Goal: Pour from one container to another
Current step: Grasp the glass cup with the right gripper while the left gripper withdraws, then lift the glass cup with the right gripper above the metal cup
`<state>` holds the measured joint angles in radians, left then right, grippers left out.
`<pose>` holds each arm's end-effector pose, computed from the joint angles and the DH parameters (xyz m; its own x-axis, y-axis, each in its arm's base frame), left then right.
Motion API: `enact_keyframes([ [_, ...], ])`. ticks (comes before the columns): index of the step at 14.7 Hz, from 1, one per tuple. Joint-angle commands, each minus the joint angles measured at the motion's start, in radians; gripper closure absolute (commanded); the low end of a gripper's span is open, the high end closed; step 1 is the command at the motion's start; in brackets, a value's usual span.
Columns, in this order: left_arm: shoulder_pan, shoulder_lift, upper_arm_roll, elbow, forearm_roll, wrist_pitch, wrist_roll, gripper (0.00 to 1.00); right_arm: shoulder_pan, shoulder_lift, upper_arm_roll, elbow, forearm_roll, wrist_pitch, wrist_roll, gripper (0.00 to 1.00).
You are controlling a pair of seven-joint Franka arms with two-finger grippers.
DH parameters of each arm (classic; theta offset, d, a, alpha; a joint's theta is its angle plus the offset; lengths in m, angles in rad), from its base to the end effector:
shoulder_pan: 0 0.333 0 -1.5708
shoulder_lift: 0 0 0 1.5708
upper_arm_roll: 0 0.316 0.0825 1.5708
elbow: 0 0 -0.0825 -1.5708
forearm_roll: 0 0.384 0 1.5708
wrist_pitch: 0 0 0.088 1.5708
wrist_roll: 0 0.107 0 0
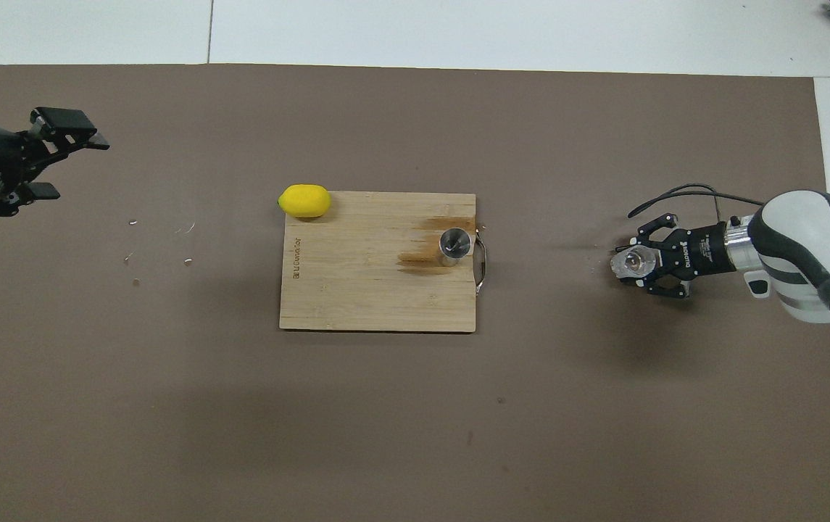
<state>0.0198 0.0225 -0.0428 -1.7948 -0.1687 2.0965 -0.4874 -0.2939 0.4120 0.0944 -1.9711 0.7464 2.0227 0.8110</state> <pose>0.5960 -0.0216 0.5554 0.8407 0.5171 0.1606 0.4663 -0.8422 0.2705 0.5783 -0.0783 0.2494 0.0787 -0.7441 -0.6635 -0.9960 -0.0869 -0.0207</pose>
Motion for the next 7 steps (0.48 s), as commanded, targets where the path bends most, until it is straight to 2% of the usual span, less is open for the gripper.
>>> enact_keyframes([
  [1,0.006,-0.045,-0.005,-0.006,0.031,-0.105,0.248,0.0,-0.01,-0.024,0.002,-0.002,0.031,0.014,-0.018,0.93],
  [2,0.006,-0.055,-0.002,-0.005,0.05,-0.149,0.351,0.0,-0.004,-0.03,0.002,0.009,0.031,0.019,-0.004,1.0],
  [3,0.006,-0.064,-0.002,0.005,0.09,-0.191,0.436,0.0,0.001,-0.035,0.002,0.018,0.03,0.024,0.023,1.0],
  [7,0.005,-0.062,-0.005,0.122,0.156,-0.432,0.483,0.0,0.102,-0.061,0.002,0.06,0.024,0.095,0.201,1.0],
])
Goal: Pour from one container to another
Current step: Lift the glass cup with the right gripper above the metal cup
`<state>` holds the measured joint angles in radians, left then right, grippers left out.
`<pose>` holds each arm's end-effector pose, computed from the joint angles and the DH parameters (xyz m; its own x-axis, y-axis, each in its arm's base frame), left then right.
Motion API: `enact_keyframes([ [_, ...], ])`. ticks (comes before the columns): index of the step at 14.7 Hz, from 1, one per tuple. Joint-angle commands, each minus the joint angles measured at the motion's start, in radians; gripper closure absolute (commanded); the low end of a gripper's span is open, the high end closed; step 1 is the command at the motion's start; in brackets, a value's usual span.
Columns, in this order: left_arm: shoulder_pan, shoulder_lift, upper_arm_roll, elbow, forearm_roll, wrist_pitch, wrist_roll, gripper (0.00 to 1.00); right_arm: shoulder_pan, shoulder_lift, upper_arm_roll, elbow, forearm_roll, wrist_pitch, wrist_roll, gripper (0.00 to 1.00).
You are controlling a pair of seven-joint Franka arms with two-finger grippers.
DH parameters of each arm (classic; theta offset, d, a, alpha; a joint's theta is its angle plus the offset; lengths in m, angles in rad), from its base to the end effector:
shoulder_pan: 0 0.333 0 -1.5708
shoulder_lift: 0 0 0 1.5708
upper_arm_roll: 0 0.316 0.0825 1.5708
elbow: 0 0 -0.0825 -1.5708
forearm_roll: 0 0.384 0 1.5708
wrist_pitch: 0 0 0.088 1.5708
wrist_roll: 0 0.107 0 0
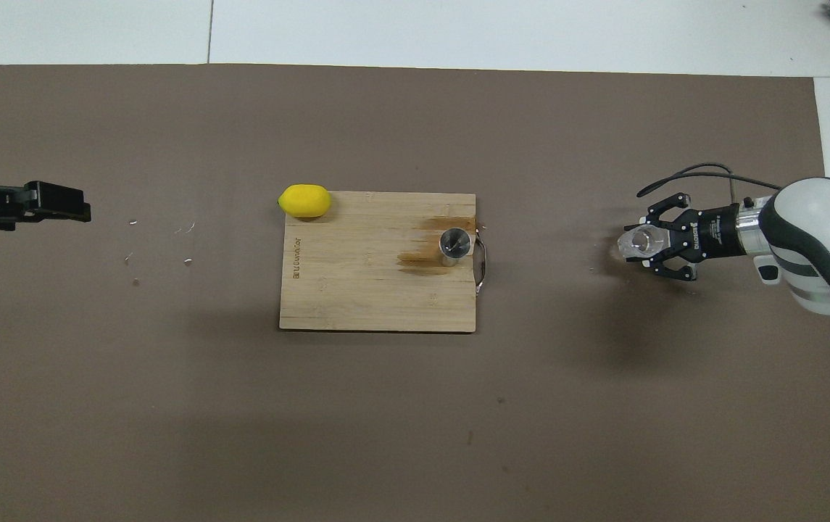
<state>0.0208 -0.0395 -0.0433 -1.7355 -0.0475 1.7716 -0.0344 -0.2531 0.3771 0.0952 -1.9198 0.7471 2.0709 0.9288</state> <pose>0.5569 -0.0171 0.5859 0.9971 0.0213 0.0737 0.0178 -0.9987 0.0480 0.6038 -0.0632 0.2916 0.0453 -0.7792 -0.6251 -0.9983 -0.0131 -0.0560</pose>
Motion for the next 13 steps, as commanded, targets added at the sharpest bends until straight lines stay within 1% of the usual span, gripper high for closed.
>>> enact_keyframes([
  [1,0.004,0.006,-0.004,0.095,0.038,-0.156,0.03,0.0,0.095,-0.027,0.0,0.019,0.015,0.066,0.134,1.0],
  [3,-0.007,0.036,-0.004,0.17,0.06,-0.259,0.031,0.0,0.155,-0.032,-0.003,0.036,-0.005,0.089,0.211,1.0],
  [4,-0.018,0.046,-0.006,0.188,0.075,-0.288,0.03,0.0,0.176,-0.03,-0.005,0.05,-0.037,0.101,0.24,1.0],
  [6,-0.064,0.059,0.002,0.208,0.081,-0.339,0.031,0.0,0.236,-0.027,-0.002,0.091,-0.145,0.112,0.313,1.0],
  [7,-0.064,0.065,0.003,0.229,0.077,-0.353,0.031,0.0,0.267,-0.023,0.001,0.113,-0.196,0.117,0.355,1.0],
  [8,-0.052,0.061,0.003,0.229,0.071,-0.339,0.03,0.0,0.299,-0.021,0.0,0.122,-0.228,0.12,0.402,1.0],
  [10,-0.042,0.047,0.003,0.205,0.069,-0.322,0.028,0.0,0.345,-0.02,0.001,0.125,-0.258,0.161,0.462,1.0],
  [11,-0.027,0.047,0.002,0.211,0.064,-0.327,0.03,0.0,0.371,-0.017,0.0,0.134,-0.259,0.181,0.494,1.0],
  [13,-0.015,0.046,-0.006,0.211,0.057,-0.324,0.03,0.0,0.399,0.005,-0.002,0.188,-0.288,0.172,0.562,1.0],
])
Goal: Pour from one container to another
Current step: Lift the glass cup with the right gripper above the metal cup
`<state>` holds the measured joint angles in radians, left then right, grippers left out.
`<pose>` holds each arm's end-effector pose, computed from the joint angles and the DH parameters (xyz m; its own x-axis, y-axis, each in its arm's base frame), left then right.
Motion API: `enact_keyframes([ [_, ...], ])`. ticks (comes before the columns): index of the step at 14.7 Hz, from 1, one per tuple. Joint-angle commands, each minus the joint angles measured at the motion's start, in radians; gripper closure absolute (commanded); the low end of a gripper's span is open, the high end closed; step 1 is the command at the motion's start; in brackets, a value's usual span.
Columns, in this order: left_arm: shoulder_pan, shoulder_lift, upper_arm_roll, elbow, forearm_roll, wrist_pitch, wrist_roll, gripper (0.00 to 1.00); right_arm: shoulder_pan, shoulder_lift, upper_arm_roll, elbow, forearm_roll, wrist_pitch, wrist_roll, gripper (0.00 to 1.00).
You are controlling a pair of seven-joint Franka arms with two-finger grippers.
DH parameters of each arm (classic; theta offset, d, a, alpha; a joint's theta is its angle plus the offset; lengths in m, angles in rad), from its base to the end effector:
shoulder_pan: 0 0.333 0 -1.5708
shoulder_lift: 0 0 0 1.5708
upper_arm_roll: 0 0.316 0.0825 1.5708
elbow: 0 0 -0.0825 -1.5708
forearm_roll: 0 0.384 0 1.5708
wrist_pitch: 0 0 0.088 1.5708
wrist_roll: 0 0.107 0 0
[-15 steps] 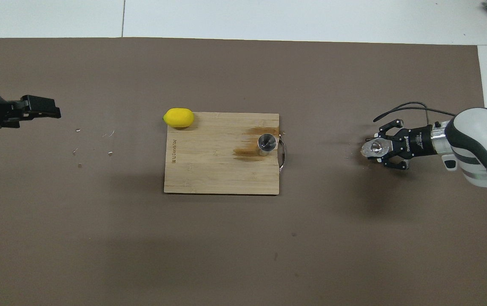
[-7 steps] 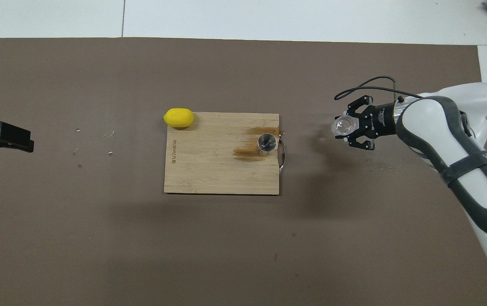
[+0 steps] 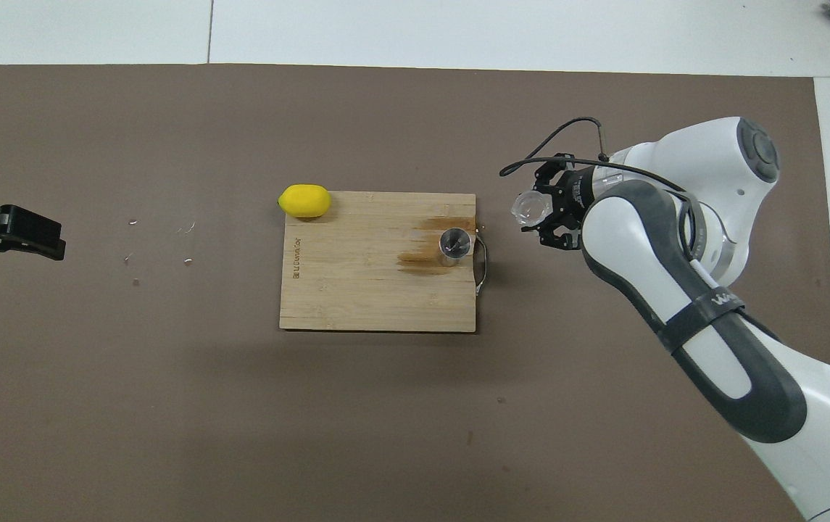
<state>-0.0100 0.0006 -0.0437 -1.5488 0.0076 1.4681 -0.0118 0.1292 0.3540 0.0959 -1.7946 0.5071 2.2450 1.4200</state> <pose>0.5431 -0.0283 0.6259 0.9959 -0.0409 -0.0811 -0.0418 -0.9991 -0.0085 0.6350 0.1546 0.3666 0.0791 -0.9004 -0.4278 -0.9951 -0.0461 -0.0870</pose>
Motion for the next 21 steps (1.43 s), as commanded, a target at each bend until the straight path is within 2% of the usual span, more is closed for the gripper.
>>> enact_keyframes([
  [1,0.031,0.004,-0.011,0.026,-0.008,-0.019,0.006,0.0,0.032,0.034,-0.001,0.084,-0.086,-0.008,0.12,1.0],
  [3,0.059,0.006,-0.056,0.03,-0.041,-0.017,-0.019,0.0,0.065,0.049,0.001,0.135,-0.172,-0.03,0.225,1.0],
  [6,0.05,0.009,-0.081,0.032,-0.043,-0.017,-0.063,0.0,0.081,0.071,0.001,0.208,-0.206,-0.099,0.267,1.0],
  [13,0.044,-0.001,-0.074,0.018,-0.034,-0.014,-0.05,0.0,0.118,0.053,-0.001,0.21,-0.334,-0.191,0.267,1.0],
  [21,0.053,-0.016,-0.074,-0.01,-0.034,-0.014,-0.06,0.0,0.173,0.053,0.002,0.221,-0.426,-0.209,0.275,1.0],
])
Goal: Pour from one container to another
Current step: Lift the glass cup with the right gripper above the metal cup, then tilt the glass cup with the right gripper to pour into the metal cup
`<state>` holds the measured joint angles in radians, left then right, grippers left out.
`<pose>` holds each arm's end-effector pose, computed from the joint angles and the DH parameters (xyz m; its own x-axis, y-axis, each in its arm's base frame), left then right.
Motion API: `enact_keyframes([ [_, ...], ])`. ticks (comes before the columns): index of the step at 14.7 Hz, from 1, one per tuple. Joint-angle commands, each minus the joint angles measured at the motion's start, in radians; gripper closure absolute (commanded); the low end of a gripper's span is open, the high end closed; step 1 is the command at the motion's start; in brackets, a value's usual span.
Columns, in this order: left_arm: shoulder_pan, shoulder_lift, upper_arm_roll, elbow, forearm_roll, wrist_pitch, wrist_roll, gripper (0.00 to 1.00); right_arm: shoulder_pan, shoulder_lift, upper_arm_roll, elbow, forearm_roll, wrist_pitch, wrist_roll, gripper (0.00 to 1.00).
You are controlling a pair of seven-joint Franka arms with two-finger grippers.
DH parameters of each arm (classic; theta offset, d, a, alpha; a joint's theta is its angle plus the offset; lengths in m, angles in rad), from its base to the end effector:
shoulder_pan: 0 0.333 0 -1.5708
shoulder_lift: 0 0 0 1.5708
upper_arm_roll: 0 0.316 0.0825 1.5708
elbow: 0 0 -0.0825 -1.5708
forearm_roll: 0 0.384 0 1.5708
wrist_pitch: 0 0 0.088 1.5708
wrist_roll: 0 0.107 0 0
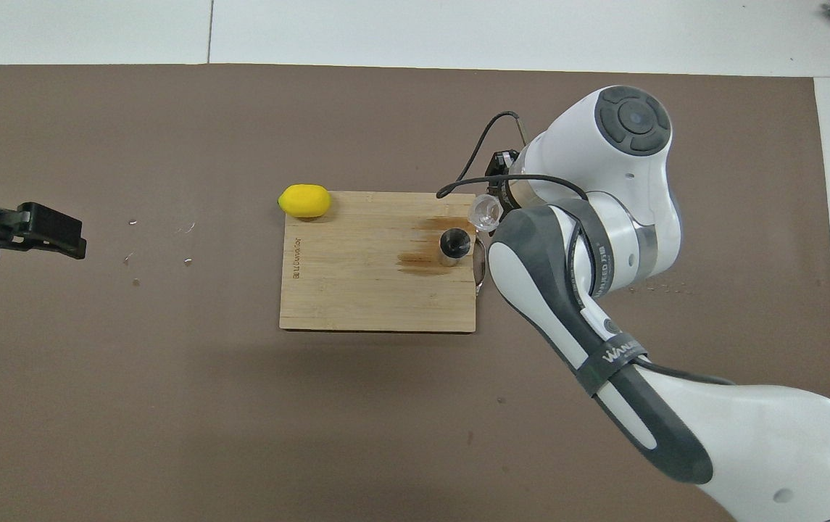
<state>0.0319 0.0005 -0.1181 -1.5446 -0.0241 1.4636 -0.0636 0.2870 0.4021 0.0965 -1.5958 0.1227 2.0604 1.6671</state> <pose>0.5412 -0.0495 0.6275 0.9963 -0.0249 -0.0827 -0.0234 -0.9995 0.0189 0.6292 0.2522 0.4079 0.2228 -0.9627 -0.1538 -0.9748 -0.2186 -0.0441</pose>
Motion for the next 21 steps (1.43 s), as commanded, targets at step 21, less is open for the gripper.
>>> enact_keyframes([
  [21,0.013,-0.014,0.0,-0.014,-0.002,-0.011,-0.008,0.0,0.074,-0.002,0.003,0.022,-0.218,-0.045,0.036,1.0],
])
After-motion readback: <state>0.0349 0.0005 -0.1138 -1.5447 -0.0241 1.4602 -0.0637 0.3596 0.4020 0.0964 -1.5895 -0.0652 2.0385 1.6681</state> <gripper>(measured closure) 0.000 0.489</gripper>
